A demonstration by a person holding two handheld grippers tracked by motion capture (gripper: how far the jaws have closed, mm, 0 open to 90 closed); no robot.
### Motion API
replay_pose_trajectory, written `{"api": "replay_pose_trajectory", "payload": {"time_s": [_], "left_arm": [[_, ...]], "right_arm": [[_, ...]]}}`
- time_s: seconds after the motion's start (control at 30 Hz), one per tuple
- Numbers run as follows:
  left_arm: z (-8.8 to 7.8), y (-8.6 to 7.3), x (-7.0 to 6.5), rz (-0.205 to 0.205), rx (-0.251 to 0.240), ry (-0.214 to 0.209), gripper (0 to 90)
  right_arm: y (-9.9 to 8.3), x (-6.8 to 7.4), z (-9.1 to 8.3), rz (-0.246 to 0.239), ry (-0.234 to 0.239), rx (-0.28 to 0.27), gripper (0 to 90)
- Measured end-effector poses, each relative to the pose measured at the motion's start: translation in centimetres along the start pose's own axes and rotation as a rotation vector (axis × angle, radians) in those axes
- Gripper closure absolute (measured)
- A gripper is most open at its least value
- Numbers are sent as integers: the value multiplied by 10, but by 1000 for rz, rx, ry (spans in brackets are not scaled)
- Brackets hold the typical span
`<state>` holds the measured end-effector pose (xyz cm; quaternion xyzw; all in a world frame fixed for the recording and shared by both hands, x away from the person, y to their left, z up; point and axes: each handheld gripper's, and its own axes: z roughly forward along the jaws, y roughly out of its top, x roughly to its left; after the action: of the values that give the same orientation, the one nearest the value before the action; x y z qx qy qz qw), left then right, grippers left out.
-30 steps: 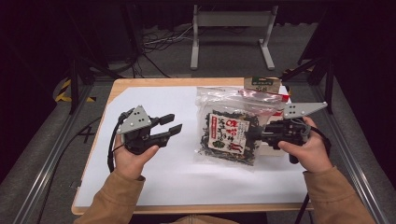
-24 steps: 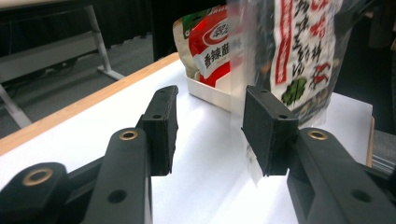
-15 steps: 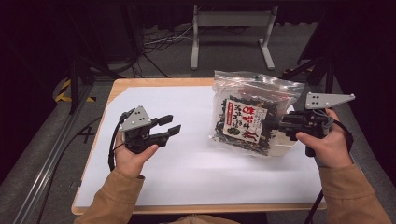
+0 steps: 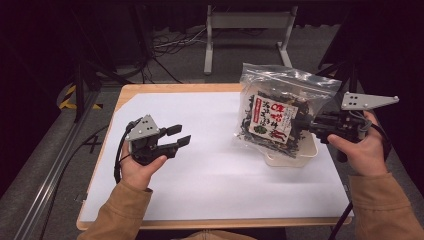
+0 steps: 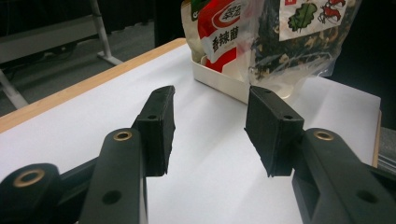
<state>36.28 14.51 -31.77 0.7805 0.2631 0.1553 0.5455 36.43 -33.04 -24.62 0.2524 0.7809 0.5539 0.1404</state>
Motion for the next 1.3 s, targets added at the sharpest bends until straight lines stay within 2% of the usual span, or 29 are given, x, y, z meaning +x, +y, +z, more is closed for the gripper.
{"api": "replay_pose_trajectory", "payload": {"time_s": [0.13,0.5,0.67,0.7,0.9,1.3], "left_arm": [[0,-1,1,7,6,3,526],[-1,-4,3,-4,12,8,524],[-2,-4,3,-1,7,14,526],[-3,-4,3,-3,3,12,525],[-2,-4,3,0,10,8,524],[-1,-4,3,-8,13,6,523]], "right_arm": [[1,-3,-4,-18,-35,-6,752],[-3,-11,-12,-73,-136,-10,752],[-6,-15,-13,-91,-174,-9,752],[-7,-16,-14,-107,-196,-3,752],[-13,-21,-13,-131,-237,0,752],[-29,-34,-11,-98,-270,12,751]]}}
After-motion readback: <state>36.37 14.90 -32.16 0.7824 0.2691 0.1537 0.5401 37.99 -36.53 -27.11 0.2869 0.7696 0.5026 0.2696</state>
